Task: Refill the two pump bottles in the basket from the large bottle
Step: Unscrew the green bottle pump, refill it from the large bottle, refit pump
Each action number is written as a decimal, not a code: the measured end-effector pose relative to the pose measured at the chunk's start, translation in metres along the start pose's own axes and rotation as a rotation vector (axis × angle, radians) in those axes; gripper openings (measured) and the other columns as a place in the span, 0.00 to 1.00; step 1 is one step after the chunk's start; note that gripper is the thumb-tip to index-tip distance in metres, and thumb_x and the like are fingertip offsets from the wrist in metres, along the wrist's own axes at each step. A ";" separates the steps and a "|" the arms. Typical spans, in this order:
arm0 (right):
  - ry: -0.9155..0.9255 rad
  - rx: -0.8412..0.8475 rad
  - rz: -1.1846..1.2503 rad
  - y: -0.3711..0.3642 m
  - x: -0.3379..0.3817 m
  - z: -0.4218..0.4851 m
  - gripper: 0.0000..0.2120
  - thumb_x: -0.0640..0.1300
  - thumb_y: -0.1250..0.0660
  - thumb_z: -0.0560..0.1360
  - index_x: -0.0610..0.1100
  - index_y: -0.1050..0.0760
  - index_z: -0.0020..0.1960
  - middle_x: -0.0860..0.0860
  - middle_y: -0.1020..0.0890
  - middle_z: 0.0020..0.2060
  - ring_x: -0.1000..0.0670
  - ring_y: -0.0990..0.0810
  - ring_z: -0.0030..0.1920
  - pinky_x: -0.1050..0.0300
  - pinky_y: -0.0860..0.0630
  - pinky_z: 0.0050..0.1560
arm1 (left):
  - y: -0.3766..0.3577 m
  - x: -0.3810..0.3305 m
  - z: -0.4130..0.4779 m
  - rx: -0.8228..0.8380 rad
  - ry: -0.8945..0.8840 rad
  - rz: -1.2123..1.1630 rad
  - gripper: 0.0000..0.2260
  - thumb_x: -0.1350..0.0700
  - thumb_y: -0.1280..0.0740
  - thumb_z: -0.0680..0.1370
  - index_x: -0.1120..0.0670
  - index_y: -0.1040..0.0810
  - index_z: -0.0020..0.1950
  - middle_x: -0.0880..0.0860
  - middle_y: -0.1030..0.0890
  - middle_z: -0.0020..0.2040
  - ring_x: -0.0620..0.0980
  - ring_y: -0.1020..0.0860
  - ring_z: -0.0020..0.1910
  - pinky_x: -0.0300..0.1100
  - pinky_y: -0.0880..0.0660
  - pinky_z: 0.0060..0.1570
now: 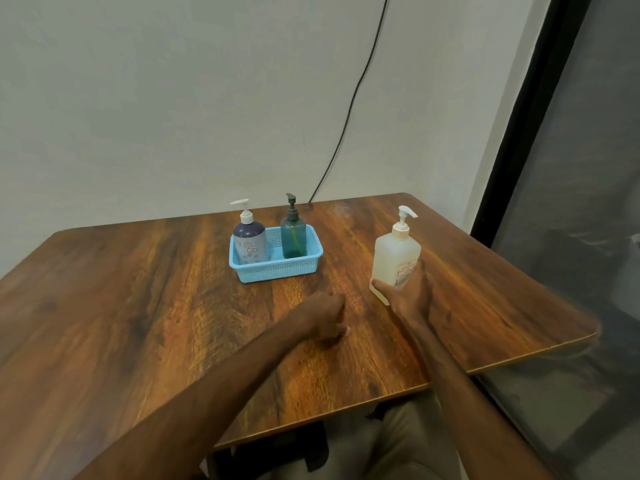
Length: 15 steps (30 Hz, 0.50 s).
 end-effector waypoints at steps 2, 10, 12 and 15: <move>0.004 0.000 0.010 -0.001 0.001 0.001 0.43 0.52 0.19 0.62 0.47 0.38 0.71 0.48 0.25 0.65 0.46 0.24 0.63 0.48 0.25 0.58 | 0.000 0.002 -0.001 -0.008 0.000 -0.012 0.27 0.42 0.31 0.79 0.52 0.32 0.73 0.56 0.25 0.68 0.54 0.25 0.62 0.53 0.24 0.62; 0.058 -0.102 0.099 0.022 0.007 -0.020 0.48 0.58 0.19 0.59 0.52 0.41 0.72 0.50 0.28 0.69 0.47 0.26 0.66 0.44 0.22 0.59 | -0.002 0.004 -0.018 -0.051 -0.042 -0.098 0.22 0.45 0.32 0.80 0.52 0.29 0.71 0.52 0.24 0.63 0.49 0.25 0.58 0.46 0.24 0.58; 0.142 -0.243 0.069 0.038 0.022 -0.033 0.47 0.58 0.20 0.61 0.52 0.41 0.73 0.51 0.30 0.69 0.49 0.28 0.67 0.46 0.22 0.59 | -0.003 0.010 -0.025 -0.090 -0.033 -0.134 0.16 0.47 0.31 0.80 0.50 0.26 0.65 0.51 0.22 0.58 0.47 0.24 0.54 0.45 0.23 0.55; 0.265 -0.294 0.083 0.043 0.050 -0.053 0.41 0.58 0.21 0.64 0.53 0.38 0.70 0.54 0.31 0.67 0.52 0.29 0.65 0.51 0.21 0.57 | -0.001 0.031 -0.034 -0.152 0.023 -0.207 0.10 0.47 0.32 0.80 0.49 0.25 0.59 0.49 0.22 0.54 0.46 0.23 0.51 0.42 0.23 0.51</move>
Point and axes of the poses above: each hand's wrist, its own z-axis towards the middle knuckle, its own y-axis out of the back of the hand, x = y × z, the point moved 5 cm from there along z, towards the middle knuckle
